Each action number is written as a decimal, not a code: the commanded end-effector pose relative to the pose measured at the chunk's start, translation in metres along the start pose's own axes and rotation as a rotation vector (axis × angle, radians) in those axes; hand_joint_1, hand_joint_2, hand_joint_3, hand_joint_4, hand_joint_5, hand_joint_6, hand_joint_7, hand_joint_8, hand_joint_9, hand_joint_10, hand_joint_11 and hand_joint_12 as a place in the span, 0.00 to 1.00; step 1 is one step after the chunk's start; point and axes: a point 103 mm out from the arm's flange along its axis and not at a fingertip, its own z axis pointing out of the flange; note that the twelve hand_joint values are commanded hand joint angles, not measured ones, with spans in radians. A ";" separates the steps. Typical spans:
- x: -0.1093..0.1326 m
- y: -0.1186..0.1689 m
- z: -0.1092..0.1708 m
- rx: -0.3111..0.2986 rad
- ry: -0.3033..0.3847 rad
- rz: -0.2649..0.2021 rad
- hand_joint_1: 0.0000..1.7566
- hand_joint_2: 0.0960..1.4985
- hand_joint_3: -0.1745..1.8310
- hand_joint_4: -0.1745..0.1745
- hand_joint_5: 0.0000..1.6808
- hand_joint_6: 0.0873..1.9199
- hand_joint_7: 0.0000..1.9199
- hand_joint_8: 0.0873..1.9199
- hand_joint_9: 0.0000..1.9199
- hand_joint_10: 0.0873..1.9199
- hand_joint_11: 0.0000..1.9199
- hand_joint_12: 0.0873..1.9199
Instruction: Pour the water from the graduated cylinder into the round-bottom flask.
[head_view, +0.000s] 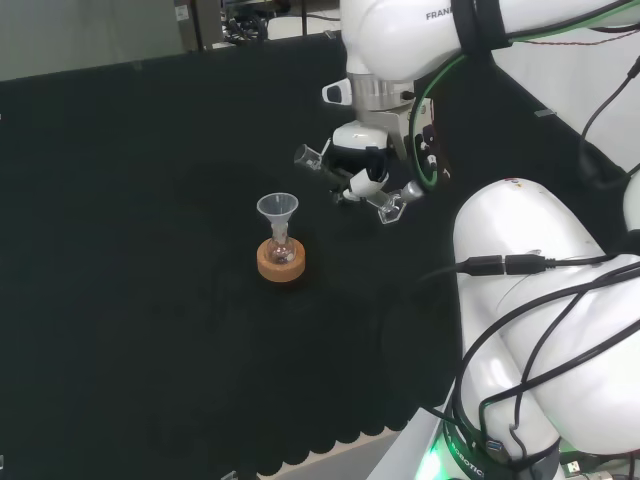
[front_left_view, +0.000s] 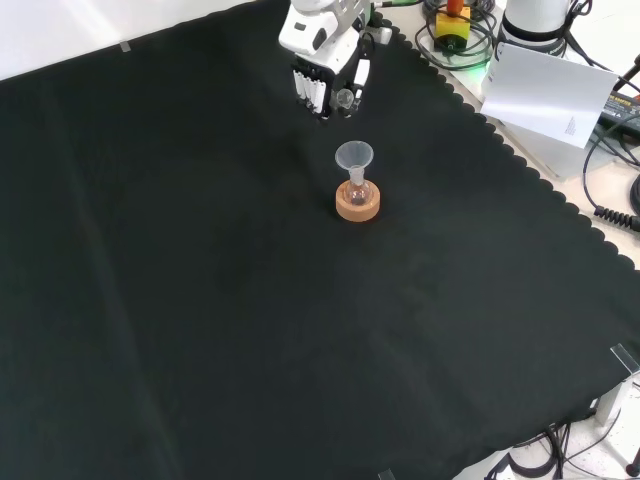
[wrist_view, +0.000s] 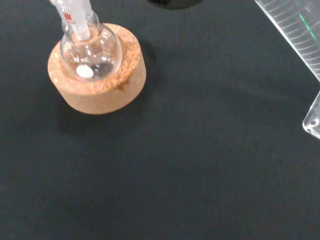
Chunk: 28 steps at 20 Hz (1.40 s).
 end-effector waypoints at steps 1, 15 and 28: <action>0.006 -0.006 -0.001 0.042 -0.082 -0.001 0.66 0.72 0.11 0.00 0.57 0.53 0.64 0.15 0.73 0.00 0.63 0.37; 0.028 0.005 -0.003 0.183 -0.278 0.033 0.66 0.72 0.12 0.00 0.57 0.53 0.64 0.14 0.73 0.00 0.63 0.37; 0.021 0.005 -0.013 0.196 -0.327 0.103 0.65 0.72 0.12 0.00 0.57 0.54 0.64 0.14 0.73 0.00 0.63 0.37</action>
